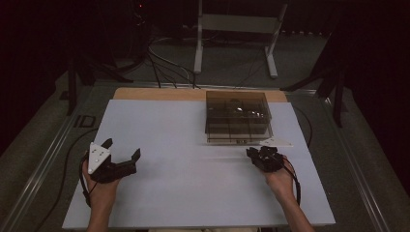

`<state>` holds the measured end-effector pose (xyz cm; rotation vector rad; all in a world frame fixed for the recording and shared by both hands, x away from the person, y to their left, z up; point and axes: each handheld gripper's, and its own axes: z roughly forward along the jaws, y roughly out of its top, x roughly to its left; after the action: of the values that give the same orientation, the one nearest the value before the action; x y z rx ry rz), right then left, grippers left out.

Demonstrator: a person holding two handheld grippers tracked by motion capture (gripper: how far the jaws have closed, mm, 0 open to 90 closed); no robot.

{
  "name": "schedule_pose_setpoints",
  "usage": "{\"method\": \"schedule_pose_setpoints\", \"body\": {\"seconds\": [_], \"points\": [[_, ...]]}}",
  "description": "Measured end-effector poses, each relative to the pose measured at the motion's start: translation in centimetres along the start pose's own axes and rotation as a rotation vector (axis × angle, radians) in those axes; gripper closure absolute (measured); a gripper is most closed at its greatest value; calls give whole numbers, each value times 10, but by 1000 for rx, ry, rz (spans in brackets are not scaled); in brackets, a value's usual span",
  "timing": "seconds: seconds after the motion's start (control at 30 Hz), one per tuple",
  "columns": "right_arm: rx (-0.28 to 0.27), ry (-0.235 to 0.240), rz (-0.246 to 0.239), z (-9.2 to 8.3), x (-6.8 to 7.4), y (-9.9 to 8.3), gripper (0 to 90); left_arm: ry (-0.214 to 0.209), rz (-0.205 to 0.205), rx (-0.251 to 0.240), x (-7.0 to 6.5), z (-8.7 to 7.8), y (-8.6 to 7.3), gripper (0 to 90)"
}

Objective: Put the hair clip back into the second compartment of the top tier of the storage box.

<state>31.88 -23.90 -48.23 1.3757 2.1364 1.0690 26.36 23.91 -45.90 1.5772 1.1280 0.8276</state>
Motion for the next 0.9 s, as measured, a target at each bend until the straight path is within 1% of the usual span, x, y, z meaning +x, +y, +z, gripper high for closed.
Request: {"method": "schedule_pose_setpoints", "body": {"seconds": [0.9], "points": [[-27, 2, 16, -8, -6, 5, 799, 3, -6, 4, 1, 2, -1, 3]]}}
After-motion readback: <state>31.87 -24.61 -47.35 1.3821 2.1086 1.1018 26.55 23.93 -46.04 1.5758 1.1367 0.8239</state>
